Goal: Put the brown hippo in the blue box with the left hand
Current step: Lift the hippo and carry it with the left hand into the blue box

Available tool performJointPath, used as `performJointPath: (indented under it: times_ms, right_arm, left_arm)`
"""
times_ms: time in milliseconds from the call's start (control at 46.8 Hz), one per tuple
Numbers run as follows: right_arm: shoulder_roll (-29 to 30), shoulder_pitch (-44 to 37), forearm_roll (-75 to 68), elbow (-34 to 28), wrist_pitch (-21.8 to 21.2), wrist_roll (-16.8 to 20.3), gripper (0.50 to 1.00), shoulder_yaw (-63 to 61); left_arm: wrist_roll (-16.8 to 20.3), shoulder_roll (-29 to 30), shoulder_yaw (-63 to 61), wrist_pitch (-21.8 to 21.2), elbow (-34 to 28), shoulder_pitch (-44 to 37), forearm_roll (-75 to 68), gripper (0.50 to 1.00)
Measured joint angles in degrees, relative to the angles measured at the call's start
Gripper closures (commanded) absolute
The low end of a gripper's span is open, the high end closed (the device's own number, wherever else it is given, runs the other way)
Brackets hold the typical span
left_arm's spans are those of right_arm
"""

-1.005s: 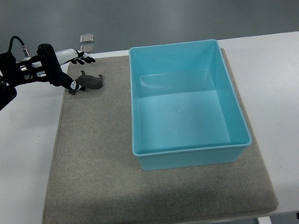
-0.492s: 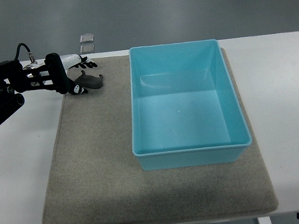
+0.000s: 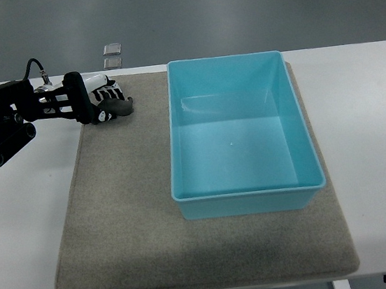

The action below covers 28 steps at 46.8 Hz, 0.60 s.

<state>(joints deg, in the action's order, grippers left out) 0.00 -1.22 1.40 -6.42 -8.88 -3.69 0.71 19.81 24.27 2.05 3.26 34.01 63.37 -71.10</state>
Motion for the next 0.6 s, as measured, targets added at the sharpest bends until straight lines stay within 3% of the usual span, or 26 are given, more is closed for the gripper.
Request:
performJointPath:
  times_ms: [342,599]
  right_arm:
    - [0.00,0.03,0.01,0.00,0.00,0.00,0.564,0.00]
    - [0.00,0.06,0.01,0.00,0.00,0.01,0.564,0.00]
  left_arm:
    - [-0.04,0.54,0.84,-0.02,0.45,1.45,0.86,1.000]
    - [0.11,1.60,3.67,-0.36,1.66,8.79,1.23,1.000]
